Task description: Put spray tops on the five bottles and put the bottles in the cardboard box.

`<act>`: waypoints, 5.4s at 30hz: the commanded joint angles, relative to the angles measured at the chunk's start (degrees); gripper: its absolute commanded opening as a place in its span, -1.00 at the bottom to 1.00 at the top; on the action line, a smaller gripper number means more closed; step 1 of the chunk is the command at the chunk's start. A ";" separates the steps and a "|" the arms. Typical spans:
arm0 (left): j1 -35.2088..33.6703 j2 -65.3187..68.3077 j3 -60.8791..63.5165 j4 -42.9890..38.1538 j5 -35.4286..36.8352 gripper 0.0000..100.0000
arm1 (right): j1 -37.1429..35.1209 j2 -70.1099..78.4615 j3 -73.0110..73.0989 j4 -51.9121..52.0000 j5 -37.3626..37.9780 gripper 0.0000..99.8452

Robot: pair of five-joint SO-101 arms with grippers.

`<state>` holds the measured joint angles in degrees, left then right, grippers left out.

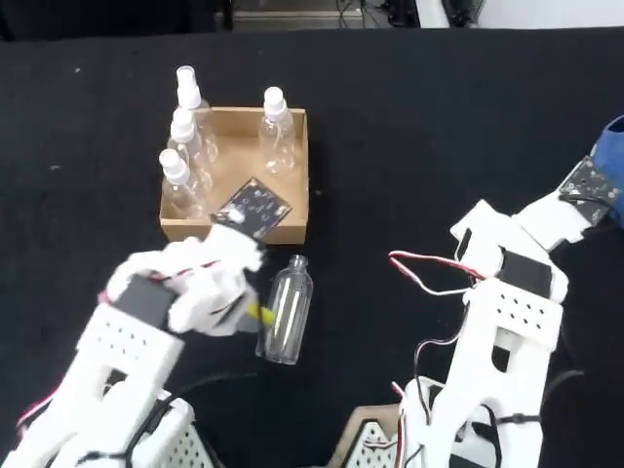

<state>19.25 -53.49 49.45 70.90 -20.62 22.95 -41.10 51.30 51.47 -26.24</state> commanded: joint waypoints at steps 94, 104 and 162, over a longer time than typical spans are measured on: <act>-8.75 8.53 14.46 -3.16 -20.66 -0.94 | 6.07 -2.24 -0.48 -4.66 0.62 -0.75; 2.42 8.53 15.16 -8.00 -14.68 -0.94 | 5.19 -1.71 -6.46 5.80 41.76 -0.74; 6.81 7.91 16.92 -8.09 -7.91 -0.94 | 13.19 32.57 -5.67 -11.60 102.59 -0.96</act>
<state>26.02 -45.05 67.03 63.52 -28.88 38.86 -8.40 49.71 40.92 105.19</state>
